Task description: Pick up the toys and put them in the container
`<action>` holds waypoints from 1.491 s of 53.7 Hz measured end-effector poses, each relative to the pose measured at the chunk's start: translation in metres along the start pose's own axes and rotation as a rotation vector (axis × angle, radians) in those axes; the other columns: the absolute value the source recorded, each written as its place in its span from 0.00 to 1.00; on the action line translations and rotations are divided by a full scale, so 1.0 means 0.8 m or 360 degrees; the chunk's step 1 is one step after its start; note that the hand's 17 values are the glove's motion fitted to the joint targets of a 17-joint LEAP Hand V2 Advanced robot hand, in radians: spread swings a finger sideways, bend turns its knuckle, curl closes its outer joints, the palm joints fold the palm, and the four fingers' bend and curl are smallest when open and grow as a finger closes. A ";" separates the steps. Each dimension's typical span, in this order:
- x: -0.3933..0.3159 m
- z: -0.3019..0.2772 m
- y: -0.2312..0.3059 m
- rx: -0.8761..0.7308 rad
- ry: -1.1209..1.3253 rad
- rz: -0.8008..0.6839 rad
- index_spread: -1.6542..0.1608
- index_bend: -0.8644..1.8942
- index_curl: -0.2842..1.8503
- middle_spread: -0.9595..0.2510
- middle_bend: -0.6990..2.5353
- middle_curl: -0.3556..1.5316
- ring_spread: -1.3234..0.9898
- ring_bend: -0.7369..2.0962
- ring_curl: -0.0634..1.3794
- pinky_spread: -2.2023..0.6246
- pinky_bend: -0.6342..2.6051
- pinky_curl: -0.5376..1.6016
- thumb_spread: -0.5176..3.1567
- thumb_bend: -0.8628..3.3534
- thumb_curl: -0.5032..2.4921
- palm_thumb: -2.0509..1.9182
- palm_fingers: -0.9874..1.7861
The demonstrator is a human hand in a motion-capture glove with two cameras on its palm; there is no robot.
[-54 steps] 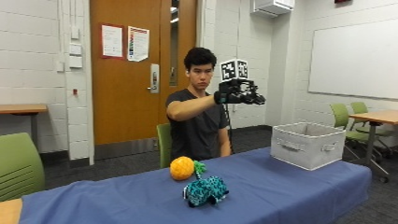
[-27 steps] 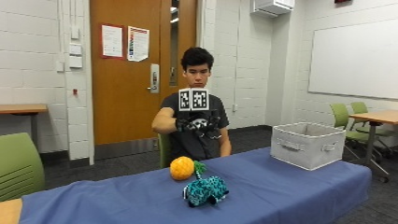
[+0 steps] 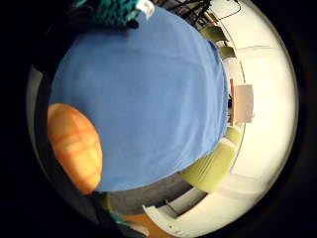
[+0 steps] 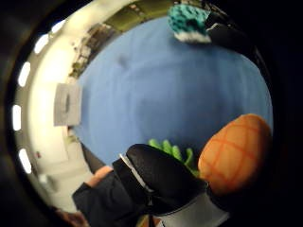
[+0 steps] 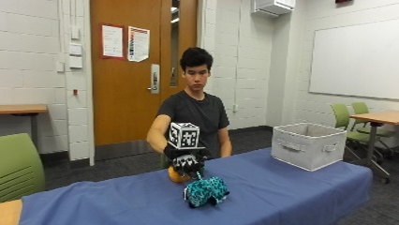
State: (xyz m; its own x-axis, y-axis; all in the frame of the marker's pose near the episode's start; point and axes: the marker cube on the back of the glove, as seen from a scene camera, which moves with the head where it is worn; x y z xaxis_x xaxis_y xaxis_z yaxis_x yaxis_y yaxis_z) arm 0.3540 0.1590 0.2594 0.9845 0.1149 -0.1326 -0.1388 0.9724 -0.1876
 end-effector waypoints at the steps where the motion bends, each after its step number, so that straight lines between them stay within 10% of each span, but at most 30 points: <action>1: 0.001 0.005 0.002 -0.0016 0.0014 0.0004 0.73 0.40 0.41 0.62 0.31 0.41 0.37 0.42 0.18 0.71 0.38 0.41 0.41 0.18 0.22 0.48 0.41; 31: 0.042 0.044 0.100 -0.0048 -0.0271 0.0101 0.71 0.43 0.41 0.63 0.27 0.38 0.40 0.33 0.17 0.76 0.43 0.43 0.39 0.18 0.23 0.49 0.40; 58: 0.023 0.002 0.067 0.0200 -0.0097 0.0092 0.71 0.36 0.47 0.46 0.38 0.46 0.35 0.55 0.32 0.63 0.43 0.43 0.43 0.26 0.32 0.66 0.75; 80: -0.055 -0.266 0.008 0.0548 -0.0185 0.0046 0.69 0.38 0.60 0.44 0.45 0.53 0.38 0.63 0.39 0.61 0.44 0.43 0.35 0.26 0.40 0.68 0.76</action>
State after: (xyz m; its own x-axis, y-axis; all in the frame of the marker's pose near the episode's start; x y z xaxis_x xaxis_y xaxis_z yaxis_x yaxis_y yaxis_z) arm 0.2874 0.1167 0.0574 0.9891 0.1463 -0.0181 -0.1418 0.9775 0.1560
